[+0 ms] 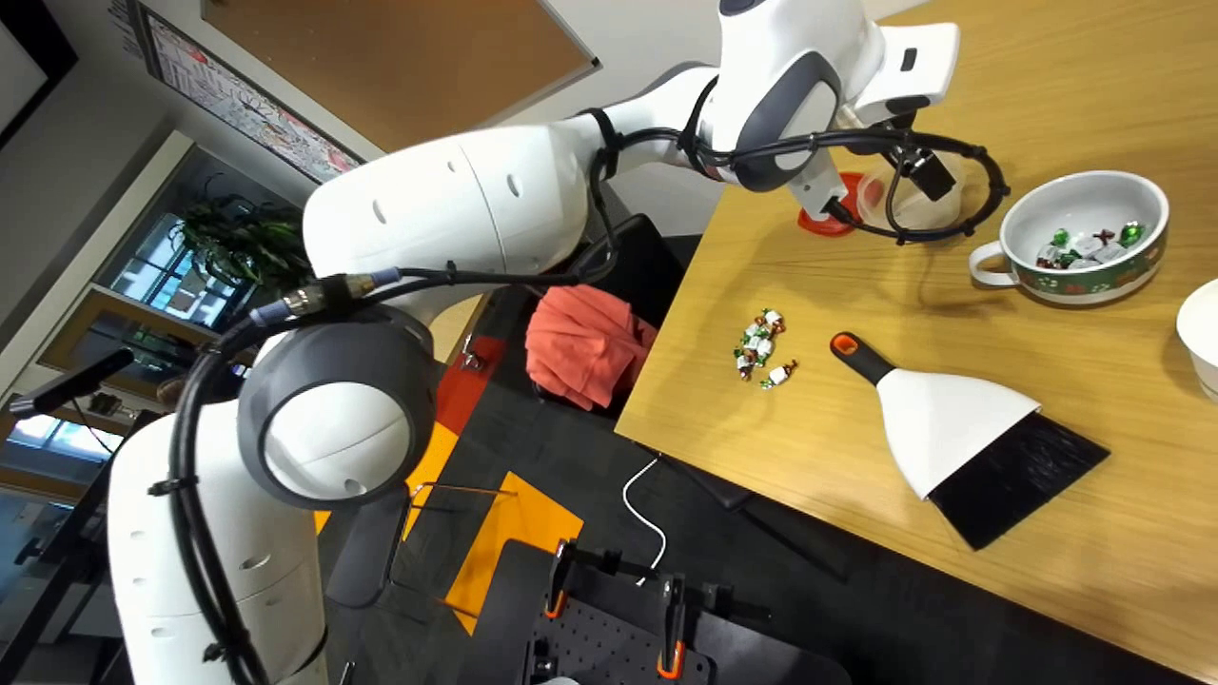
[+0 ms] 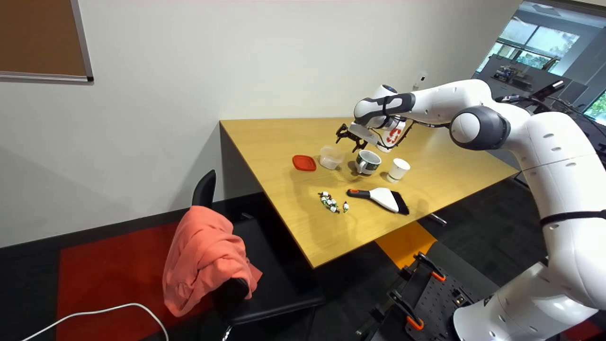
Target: Uncover the lunch box, pour the sweets inside it into the mug and then put it back on the table
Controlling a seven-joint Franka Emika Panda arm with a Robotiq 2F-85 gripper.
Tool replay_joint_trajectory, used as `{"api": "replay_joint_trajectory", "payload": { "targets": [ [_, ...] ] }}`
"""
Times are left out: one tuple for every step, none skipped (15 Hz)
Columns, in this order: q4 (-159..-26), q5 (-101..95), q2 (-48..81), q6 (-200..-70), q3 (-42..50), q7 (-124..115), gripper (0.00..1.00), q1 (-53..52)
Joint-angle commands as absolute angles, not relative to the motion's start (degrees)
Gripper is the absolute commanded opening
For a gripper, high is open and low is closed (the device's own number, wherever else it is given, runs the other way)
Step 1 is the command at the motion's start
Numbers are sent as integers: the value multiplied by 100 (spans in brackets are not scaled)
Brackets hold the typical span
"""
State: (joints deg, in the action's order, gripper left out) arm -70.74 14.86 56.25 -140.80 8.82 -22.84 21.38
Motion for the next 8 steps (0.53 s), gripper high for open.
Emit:
{"api": "replay_joint_trajectory", "payload": {
  "targets": [
    [-7987,1409,4610,-13310,760,-1579,100,2227],
    [-8120,1378,4439,-13084,771,-1368,100,2226],
    [-8261,1329,4283,-12928,832,-1249,100,2184],
    [-8399,1272,4140,-12797,887,-1151,100,2148],
    [-8545,1216,4010,-12734,924,-1085,100,2123],
    [-8663,1185,3912,-12697,1000,-1028,100,2072],
    [-8828,1130,3795,-12698,1023,-976,100,2053],
    [-8986,1083,3695,-12750,1045,-944,100,2034]
  ]
}}
